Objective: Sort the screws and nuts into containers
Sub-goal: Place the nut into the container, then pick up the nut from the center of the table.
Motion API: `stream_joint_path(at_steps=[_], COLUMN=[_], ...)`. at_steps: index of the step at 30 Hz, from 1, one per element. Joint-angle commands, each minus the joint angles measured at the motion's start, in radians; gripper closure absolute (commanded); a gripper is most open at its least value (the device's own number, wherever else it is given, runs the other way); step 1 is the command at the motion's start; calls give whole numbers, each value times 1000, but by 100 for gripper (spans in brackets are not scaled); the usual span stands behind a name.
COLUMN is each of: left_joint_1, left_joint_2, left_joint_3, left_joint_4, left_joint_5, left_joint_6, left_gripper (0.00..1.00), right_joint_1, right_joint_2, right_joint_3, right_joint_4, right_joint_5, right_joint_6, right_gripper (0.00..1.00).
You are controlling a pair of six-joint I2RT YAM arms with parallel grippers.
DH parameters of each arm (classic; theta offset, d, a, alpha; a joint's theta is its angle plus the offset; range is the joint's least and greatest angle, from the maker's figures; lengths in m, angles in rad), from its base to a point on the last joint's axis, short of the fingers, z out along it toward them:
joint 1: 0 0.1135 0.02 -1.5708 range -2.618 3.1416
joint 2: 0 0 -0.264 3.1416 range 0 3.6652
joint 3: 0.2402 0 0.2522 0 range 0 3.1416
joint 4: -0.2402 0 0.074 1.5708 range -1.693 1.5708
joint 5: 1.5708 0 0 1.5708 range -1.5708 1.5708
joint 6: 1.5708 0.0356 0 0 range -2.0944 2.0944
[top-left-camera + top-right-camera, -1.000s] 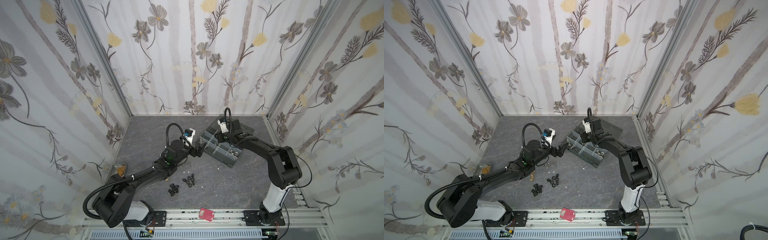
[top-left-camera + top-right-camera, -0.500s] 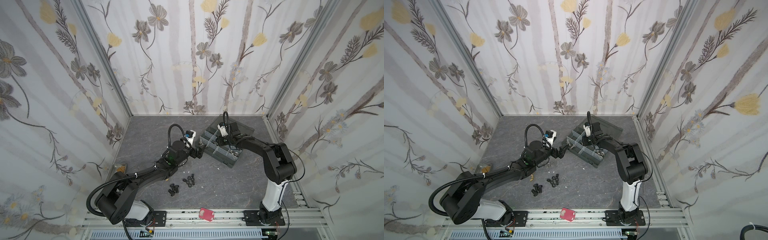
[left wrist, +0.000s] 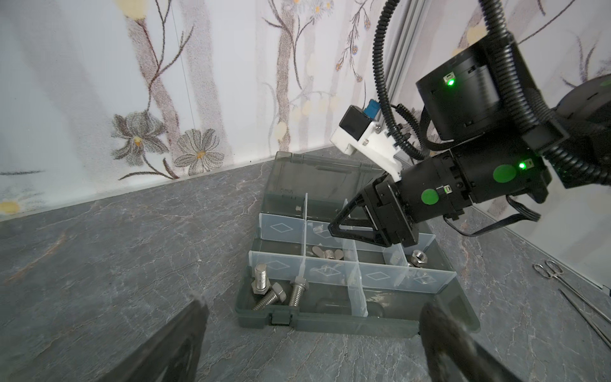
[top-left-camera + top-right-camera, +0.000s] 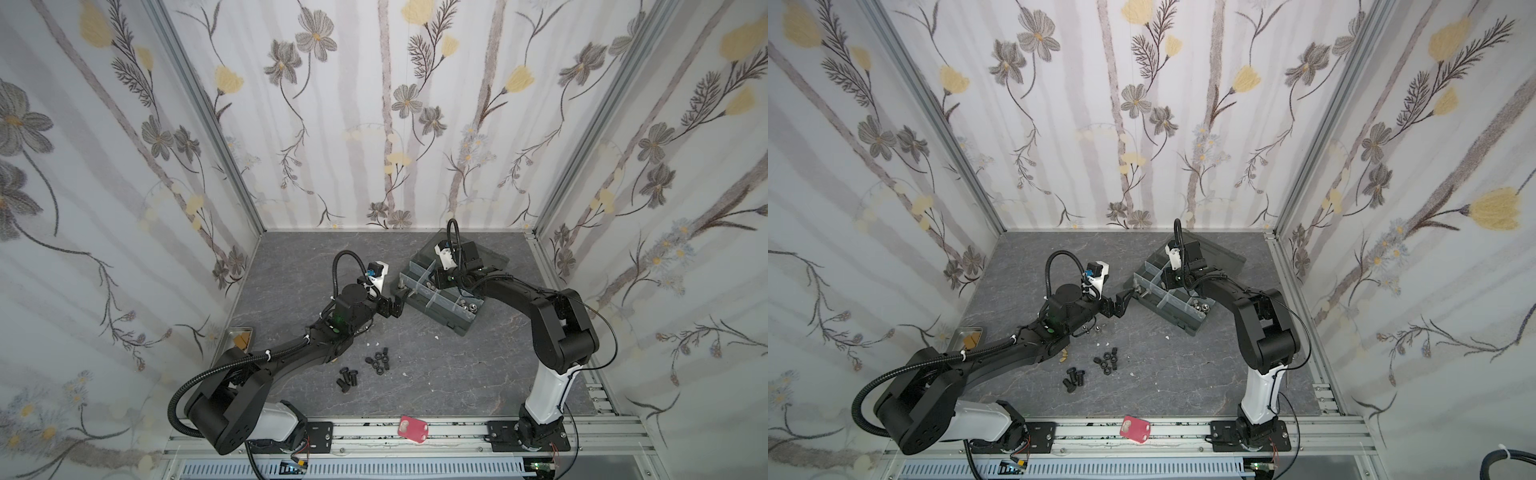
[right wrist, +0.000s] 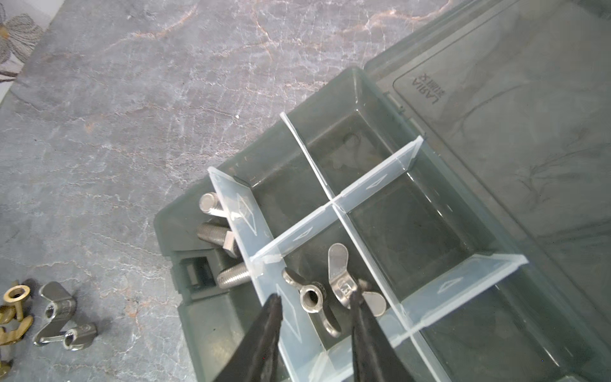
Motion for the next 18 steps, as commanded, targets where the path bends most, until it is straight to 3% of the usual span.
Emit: stream_joint_path(at_steps=[1, 8, 13, 18], left_joint_1=[-1, 1, 1, 2], left_joint_2=[-44, -188, -356, -572], left_joint_3=[-37, -145, -225, -336], left_joint_4=[81, 42, -128, -282], left_joint_5=[-44, -100, -134, -145], left_joint_6=[1, 6, 13, -23], left_gripper=[0, 0, 0, 0], right_joint_1=[16, 134, 257, 299], right_joint_2=[-37, -109, -86, -26], right_joint_3=[-12, -76, -77, -83], right_joint_4=[33, 129, 103, 133], right_joint_5=[-21, -79, -105, -124], right_joint_6=[-14, -97, -234, -276], right_gripper=[64, 62, 60, 57])
